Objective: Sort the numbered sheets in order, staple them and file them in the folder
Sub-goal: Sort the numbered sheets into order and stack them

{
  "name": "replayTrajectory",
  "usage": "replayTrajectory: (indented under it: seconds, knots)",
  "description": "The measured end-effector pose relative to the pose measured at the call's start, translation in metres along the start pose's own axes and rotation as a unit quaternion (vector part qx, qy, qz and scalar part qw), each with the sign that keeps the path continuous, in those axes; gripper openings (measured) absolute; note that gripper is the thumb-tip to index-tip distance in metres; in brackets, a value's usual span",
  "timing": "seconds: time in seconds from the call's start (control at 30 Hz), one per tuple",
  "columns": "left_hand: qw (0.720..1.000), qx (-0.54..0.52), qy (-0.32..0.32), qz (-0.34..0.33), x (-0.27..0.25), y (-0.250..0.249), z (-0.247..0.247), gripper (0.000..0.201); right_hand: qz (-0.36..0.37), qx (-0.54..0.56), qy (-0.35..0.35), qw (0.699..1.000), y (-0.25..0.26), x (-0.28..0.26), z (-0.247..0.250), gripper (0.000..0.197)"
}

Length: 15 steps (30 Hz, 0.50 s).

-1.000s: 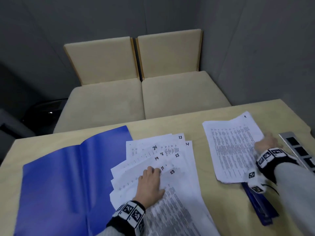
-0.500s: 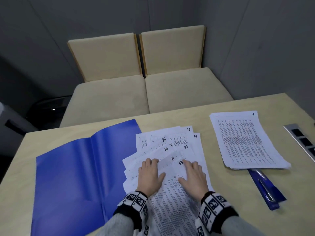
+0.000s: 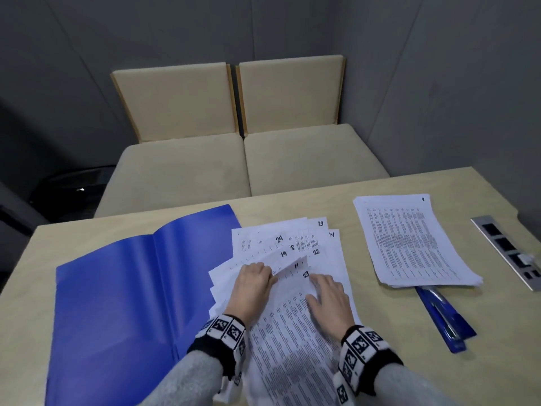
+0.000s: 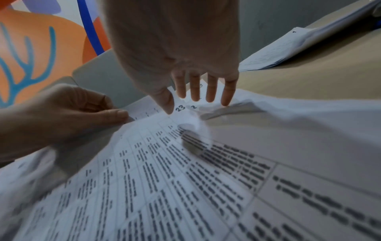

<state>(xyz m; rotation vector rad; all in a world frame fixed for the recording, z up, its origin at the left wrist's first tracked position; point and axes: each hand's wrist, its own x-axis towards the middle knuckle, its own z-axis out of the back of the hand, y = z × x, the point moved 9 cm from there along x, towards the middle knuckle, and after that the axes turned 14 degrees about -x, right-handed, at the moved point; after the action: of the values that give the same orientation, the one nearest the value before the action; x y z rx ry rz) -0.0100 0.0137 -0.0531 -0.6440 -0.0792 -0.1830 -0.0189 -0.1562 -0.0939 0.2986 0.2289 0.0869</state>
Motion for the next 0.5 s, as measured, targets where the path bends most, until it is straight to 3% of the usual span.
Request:
replayTrajectory:
  seconds: [0.17, 0.33, 0.5]
  knots:
    - [0.992, 0.105, -0.002, -0.069, 0.002, -0.007, 0.01, 0.025, 0.032, -0.072, 0.041, 0.996, 0.008, -0.006, -0.015, 0.048]
    - [0.994, 0.103, -0.021, -0.036, -0.002, -0.002, 0.019, 0.009, 0.043, -0.095, 0.053, 0.993, 0.006, -0.009, -0.021, 0.054]
    - [0.993, 0.066, -0.1, -0.015, -0.002, -0.009, 0.071, 0.006, 0.061, -0.125, 0.067, 0.988, 0.007, -0.011, -0.023, 0.059]
